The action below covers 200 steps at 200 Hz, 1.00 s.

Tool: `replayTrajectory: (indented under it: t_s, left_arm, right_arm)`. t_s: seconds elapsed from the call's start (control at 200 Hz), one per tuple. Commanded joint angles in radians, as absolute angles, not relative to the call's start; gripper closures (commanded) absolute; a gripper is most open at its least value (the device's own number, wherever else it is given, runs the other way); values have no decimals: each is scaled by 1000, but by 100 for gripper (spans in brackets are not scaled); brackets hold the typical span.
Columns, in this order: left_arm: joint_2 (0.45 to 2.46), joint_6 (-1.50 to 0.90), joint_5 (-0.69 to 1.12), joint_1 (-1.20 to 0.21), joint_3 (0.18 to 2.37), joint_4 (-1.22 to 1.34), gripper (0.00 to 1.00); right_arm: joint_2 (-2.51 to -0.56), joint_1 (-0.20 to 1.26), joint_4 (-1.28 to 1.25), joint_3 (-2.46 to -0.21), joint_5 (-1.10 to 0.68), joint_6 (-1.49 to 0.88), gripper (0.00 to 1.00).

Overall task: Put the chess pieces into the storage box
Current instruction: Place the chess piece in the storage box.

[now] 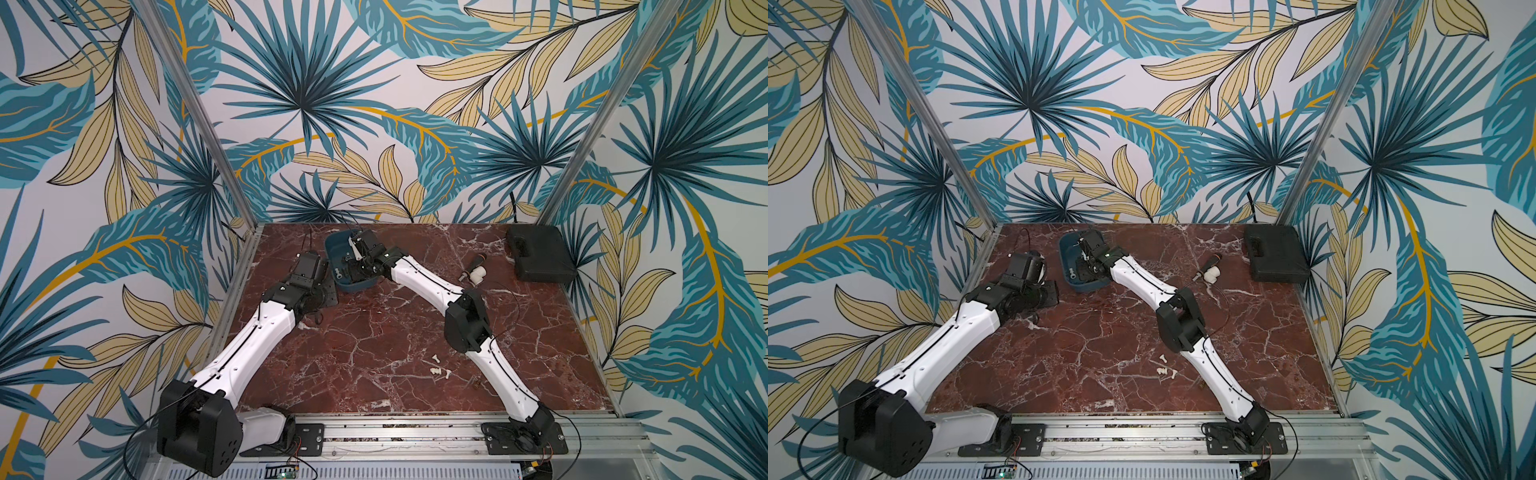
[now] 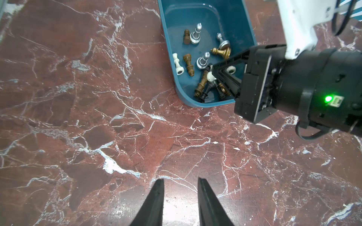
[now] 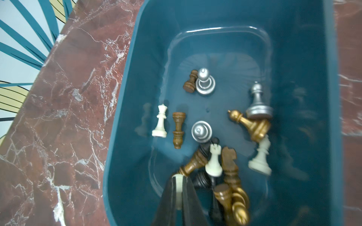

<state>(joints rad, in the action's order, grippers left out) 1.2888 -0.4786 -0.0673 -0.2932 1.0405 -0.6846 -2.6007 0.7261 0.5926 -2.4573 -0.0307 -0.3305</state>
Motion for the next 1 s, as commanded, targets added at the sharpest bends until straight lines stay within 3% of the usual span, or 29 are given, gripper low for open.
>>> replayTrajectory:
  t_s: [0.0, 0.386, 0.626, 0.856, 0.997]
  left_arm:
    - [1302, -468, -17, -284, 1067, -666, 67]
    - [1293, -471, -35, -273, 1043, -654, 67]
    - [1295, -476, -25, -272, 1040, -656, 67]
    - [1281, -454, 36, -274, 1064, -679, 67]
    - [1253, -433, 25, -345, 1066, -683, 67]
  right_arm:
    - [-2621, 730, 483, -2473, -88, -305, 95]
    - [-2699, 731, 310, -2477, -95, -321, 87]
    - [-2674, 730, 252, -2483, -135, -364, 73]
    - [-2480, 722, 293, -2381, -117, -391, 72]
    - [-2164, 662, 319, -1997, 33, -493, 75]
